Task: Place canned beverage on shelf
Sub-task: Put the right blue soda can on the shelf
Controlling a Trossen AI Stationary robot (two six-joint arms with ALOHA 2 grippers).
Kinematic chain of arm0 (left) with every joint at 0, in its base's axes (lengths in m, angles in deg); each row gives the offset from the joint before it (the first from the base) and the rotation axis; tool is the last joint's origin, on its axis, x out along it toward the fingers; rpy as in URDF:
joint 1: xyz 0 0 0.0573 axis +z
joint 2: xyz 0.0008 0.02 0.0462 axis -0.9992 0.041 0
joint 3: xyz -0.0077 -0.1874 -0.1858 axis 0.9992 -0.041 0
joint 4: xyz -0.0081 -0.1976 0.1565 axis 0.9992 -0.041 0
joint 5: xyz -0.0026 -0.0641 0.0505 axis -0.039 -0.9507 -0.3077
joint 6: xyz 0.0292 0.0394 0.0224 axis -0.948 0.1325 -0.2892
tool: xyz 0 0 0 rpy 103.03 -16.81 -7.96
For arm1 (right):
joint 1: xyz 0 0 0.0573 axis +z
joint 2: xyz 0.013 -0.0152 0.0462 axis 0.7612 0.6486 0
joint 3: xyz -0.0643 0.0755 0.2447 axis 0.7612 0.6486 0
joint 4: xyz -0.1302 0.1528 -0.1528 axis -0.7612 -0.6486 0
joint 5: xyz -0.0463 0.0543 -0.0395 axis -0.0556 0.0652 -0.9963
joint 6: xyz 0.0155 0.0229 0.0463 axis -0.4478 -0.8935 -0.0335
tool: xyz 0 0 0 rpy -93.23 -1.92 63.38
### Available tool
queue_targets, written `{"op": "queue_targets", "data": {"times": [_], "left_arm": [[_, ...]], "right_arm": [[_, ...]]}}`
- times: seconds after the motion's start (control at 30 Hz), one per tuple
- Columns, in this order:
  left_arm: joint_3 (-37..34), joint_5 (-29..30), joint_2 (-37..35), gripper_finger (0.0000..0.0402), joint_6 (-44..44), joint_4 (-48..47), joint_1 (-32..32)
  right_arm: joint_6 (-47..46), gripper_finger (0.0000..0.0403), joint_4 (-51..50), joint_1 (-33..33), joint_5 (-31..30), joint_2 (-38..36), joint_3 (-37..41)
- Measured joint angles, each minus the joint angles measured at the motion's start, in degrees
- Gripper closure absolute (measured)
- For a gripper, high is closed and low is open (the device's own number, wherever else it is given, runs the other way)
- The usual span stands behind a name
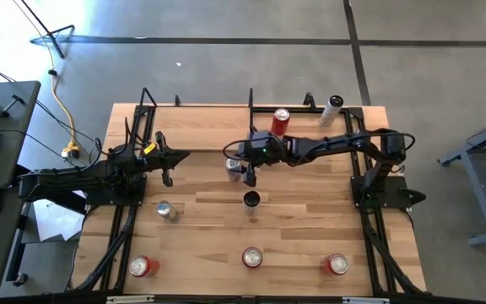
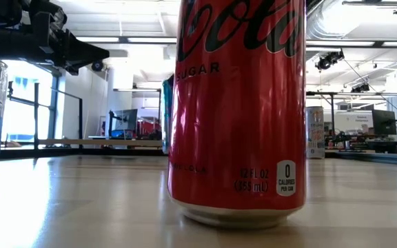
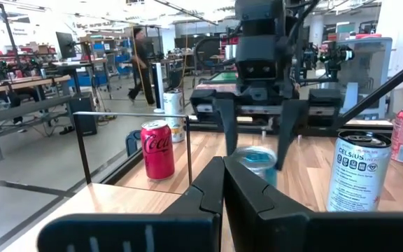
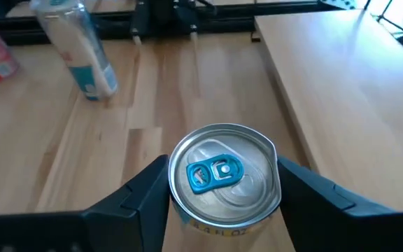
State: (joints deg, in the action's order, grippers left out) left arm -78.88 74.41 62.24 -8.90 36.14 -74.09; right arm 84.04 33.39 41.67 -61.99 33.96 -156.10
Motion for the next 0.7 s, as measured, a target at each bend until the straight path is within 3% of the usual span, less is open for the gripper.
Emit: {"op": "queue_targets", "data": {"times": [0.33,0.53,0.7], "left_arm": [[0.00,0.00,0.00,0.0401,0.07,-0.02,0.02],[0.00,-0.03,0.00,0.0401,0.09,-0.03,0.02],[0.00,-0.04,0.00,0.0401,0.06,-0.09,-0.09]], "right_arm": [[8.96,0.0198,-9.60,-7.46,-1.51,-0.31,-15.42],[11.91,0.0198,-11.52,-16.01,7.14,2.97,-21.59],[13.66,0.0198,-13.06,-21.04,10.11,8.26,-26.15]]}}
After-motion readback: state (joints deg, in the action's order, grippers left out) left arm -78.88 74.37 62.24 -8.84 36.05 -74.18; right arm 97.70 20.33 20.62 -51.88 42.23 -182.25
